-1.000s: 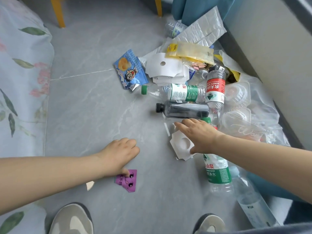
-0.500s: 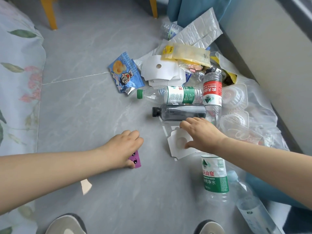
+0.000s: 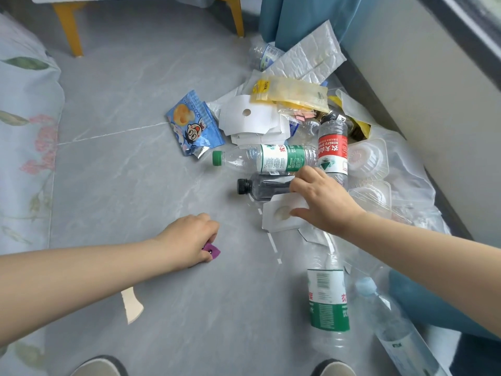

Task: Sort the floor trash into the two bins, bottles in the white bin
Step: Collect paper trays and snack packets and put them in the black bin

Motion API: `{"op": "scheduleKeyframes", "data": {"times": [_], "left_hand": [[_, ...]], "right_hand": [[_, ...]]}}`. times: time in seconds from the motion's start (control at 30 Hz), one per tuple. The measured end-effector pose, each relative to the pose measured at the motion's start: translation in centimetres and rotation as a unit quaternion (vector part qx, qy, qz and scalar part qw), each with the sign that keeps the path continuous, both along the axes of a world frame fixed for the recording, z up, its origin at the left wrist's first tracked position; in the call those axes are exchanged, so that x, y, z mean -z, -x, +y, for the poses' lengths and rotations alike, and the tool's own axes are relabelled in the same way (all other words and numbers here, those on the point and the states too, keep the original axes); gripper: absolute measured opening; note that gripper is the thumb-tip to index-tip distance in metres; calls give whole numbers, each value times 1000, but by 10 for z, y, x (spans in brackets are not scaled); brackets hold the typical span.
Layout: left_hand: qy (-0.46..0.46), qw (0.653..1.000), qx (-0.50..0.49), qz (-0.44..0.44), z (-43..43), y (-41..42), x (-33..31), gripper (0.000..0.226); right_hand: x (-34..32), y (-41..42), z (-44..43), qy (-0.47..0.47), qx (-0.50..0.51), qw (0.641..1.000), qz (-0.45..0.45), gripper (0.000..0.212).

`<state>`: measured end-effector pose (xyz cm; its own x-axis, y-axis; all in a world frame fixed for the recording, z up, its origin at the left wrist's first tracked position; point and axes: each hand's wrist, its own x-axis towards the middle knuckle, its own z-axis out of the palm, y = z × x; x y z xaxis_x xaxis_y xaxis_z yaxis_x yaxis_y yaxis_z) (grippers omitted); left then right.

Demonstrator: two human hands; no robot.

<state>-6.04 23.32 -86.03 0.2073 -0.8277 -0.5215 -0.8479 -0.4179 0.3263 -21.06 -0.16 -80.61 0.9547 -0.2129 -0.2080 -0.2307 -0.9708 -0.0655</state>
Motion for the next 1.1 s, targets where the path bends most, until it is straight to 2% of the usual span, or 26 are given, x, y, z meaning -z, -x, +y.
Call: {"op": "scheduleKeyframes", "data": {"times": [0.17, 0.37, 0.63, 0.83, 1.0, 1.1], "left_hand": [[34, 999, -14, -6, 1, -5, 0, 18], [71, 995, -73, 4, -8, -14, -3, 7], [127, 977, -148, -86, -38, -81, -24, 13], [183, 958, -206, -82, -62, -119, -29, 18], [178, 956, -217, -85, -82, -140, -26, 20], [184, 948, -247, -78, -90, -154, -19, 18]], "right_hand": [[2, 7, 9, -33, -16, 999, 23, 38], [-4, 5, 9, -57, 1, 998, 5, 33], [-20, -14, 7, -119, -9, 990, -71, 25], [-37, -51, -17, -156, 105, 969, -158, 25], [-30, -90, -40, -150, 135, 963, -178, 26], [-18, -111, -46, -179, 176, 949, -189, 28]]}}
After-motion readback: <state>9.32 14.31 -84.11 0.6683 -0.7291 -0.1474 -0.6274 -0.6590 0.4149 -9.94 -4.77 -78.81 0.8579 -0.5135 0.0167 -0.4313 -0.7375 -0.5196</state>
